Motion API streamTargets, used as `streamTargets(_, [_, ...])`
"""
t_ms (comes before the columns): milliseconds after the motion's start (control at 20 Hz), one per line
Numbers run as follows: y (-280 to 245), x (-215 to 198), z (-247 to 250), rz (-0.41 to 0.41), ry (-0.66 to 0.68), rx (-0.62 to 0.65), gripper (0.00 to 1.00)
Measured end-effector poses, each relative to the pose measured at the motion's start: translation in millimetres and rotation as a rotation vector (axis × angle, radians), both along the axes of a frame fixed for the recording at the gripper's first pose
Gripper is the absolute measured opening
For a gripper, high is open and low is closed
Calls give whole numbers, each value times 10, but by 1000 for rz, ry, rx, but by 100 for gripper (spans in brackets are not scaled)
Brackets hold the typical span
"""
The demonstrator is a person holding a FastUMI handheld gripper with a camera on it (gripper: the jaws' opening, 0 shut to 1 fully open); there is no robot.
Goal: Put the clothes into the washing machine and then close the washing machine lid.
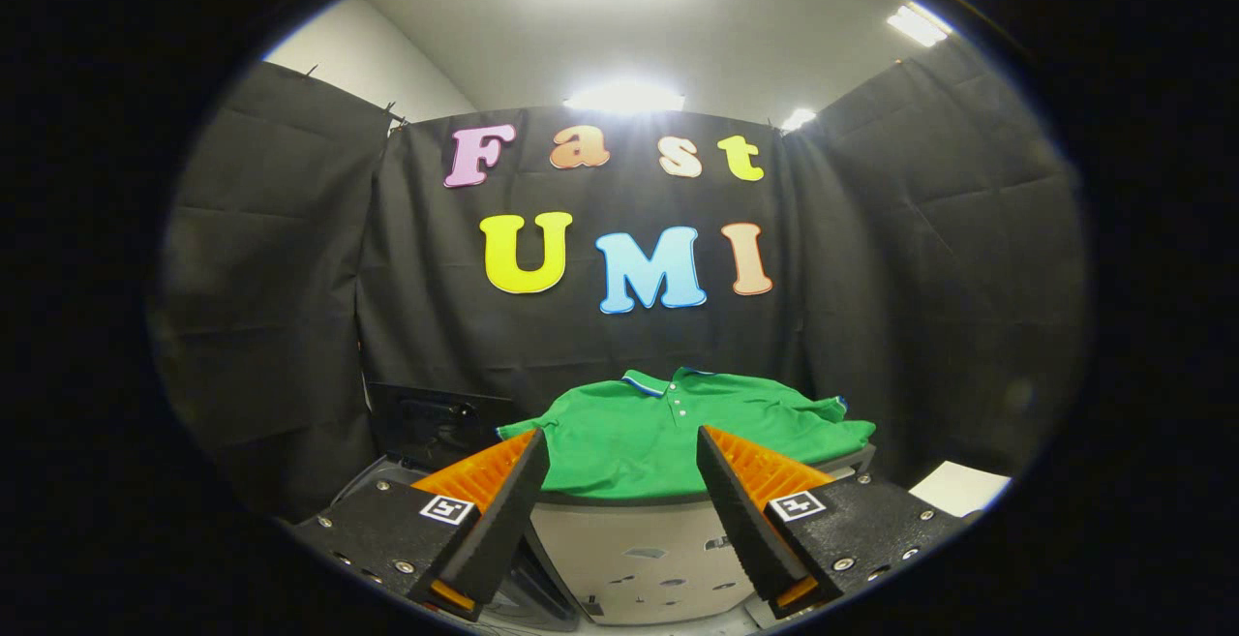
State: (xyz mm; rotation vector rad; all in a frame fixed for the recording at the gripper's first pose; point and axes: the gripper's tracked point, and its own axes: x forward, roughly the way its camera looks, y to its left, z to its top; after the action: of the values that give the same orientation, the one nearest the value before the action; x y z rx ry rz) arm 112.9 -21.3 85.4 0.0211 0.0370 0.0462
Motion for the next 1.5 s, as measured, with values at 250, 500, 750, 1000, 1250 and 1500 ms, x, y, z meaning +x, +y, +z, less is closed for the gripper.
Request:
streamTargets(250, [-37, 404, 152, 16, -17, -40, 95])
streamTargets(500, [-113, 824, 221, 14, 6, -62, 95])
streamTargets(750, [-199, 1238, 128, 23, 67, -70, 95])
streamTargets(1000, [-296, 1647, -12, 21, 151, -66, 95])
streamTargets(1250, [-467, 2033, -243, -5, 240, -84, 95])
streamTargets(1500, [-585, 2350, -565, -6, 374, -85, 95])
